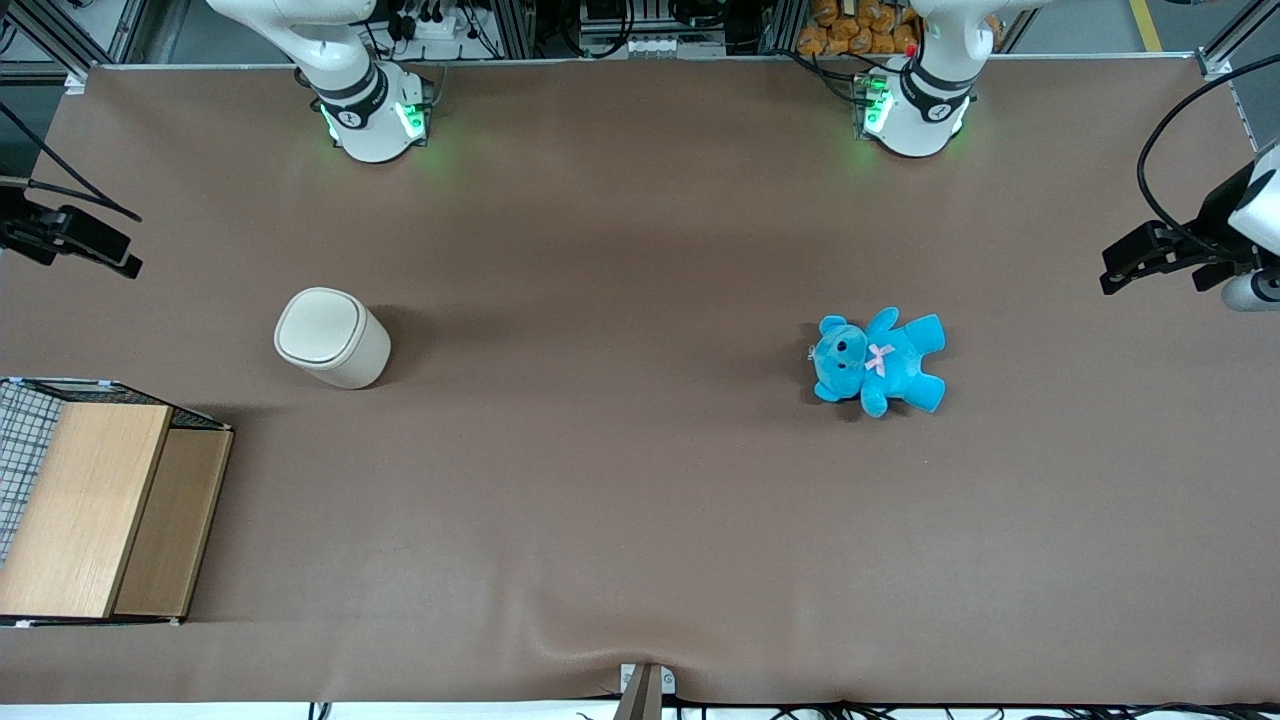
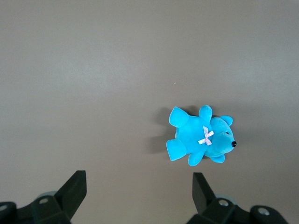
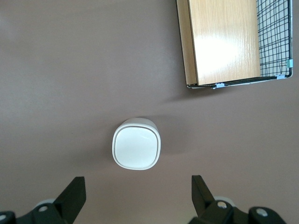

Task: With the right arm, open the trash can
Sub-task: 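Move the right gripper over the white trash can's lid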

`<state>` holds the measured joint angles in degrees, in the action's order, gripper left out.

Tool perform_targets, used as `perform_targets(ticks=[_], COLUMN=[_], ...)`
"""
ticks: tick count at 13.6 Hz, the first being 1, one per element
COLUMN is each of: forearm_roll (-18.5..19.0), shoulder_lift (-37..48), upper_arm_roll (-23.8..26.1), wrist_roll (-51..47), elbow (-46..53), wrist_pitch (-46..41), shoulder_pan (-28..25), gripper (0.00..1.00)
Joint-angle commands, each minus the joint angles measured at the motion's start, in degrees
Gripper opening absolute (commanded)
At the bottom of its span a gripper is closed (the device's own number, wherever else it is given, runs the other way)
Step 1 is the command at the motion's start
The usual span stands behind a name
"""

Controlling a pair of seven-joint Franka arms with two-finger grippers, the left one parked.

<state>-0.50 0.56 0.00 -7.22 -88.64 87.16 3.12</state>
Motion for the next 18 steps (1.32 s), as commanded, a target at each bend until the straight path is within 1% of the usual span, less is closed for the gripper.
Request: perform_targets(ticks=[1,4,8,10,11,12,15,16,17,18], forearm_roll=[-0.3,-0.3,-0.4,-2.0,-2.8,-2.8,-2.9,-2.9,-3.0,-3.0], shoulder_lift=[-0.9,-0.9,-0.2,0.3,0.6,1.1,1.4,1.4,1.4,1.5], upper_arm_roll=[-0.4,-0.5,-0.2,-0.3,-0.3,-0.3,-0.1,-0.1,-0.1,-0.1], wrist_roll=[0.8,0.6,-0.2,-0.4,-0.4,-1.6,-6.5,-6.9,-7.0,-7.1], elbow=[1.9,1.6,-2.2,-5.0,-6.6,-8.5,-11.5,-12.8,-14.1,-15.2], wrist_pitch=[-1.2,-2.6,-4.2,-4.2,-4.2,-4.1,-3.9,-3.7,-3.1,-2.4], shoulder_pan=[-0.4,-0.5,-0.9,-0.8,-0.8,-0.9,-1.6,-1.8,-1.8,-1.9], gripper=[1.0,1.0,1.0,1.0,0.98,0.81,0.42,0.35,0.23,0.12])
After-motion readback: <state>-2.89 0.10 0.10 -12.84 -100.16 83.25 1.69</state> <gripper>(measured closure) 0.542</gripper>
